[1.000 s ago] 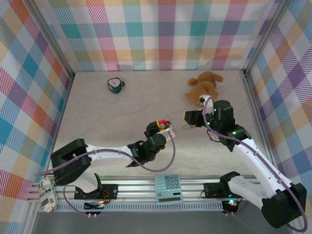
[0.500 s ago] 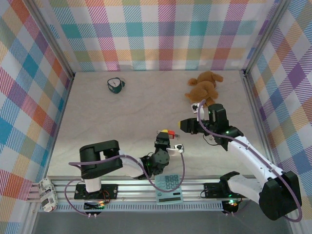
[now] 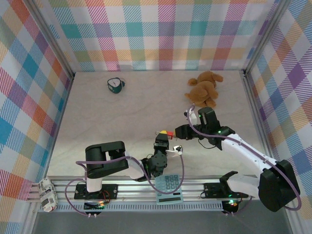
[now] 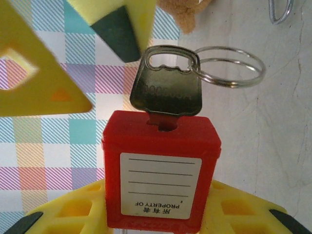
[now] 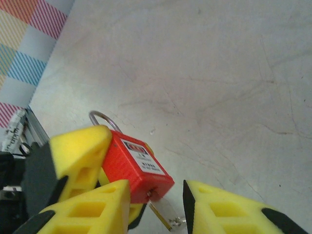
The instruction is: Unlock with the key
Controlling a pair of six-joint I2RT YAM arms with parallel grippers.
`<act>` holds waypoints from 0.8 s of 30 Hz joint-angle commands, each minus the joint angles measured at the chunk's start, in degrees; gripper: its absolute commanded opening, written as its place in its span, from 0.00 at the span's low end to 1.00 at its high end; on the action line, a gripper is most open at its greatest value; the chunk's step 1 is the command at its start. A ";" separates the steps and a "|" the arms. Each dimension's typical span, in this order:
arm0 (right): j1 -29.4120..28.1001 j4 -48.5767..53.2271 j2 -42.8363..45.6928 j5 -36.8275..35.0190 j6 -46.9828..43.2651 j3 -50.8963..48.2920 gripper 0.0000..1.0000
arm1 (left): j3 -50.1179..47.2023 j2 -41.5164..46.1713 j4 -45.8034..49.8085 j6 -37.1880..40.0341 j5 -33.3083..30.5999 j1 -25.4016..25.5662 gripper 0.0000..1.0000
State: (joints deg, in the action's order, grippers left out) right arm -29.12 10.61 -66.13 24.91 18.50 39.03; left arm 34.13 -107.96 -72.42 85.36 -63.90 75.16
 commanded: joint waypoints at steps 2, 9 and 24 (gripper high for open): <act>-0.67 2.29 -0.15 -2.37 -2.34 1.06 0.35 | -0.64 0.10 -3.61 -0.92 -1.61 0.43 0.14; -0.67 3.52 -1.19 -3.73 -2.77 1.89 0.34 | -0.92 0.45 -3.90 -1.08 -1.67 0.77 0.14; -0.85 4.63 0.48 -4.10 -2.22 2.80 0.36 | -1.02 0.79 -3.87 -0.99 -1.74 0.98 0.13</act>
State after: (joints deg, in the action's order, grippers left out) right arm -29.67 13.85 -67.64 20.53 17.06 39.88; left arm 33.45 -107.96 -72.84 85.30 -64.62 75.37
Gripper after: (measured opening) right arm 0.354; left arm 0.370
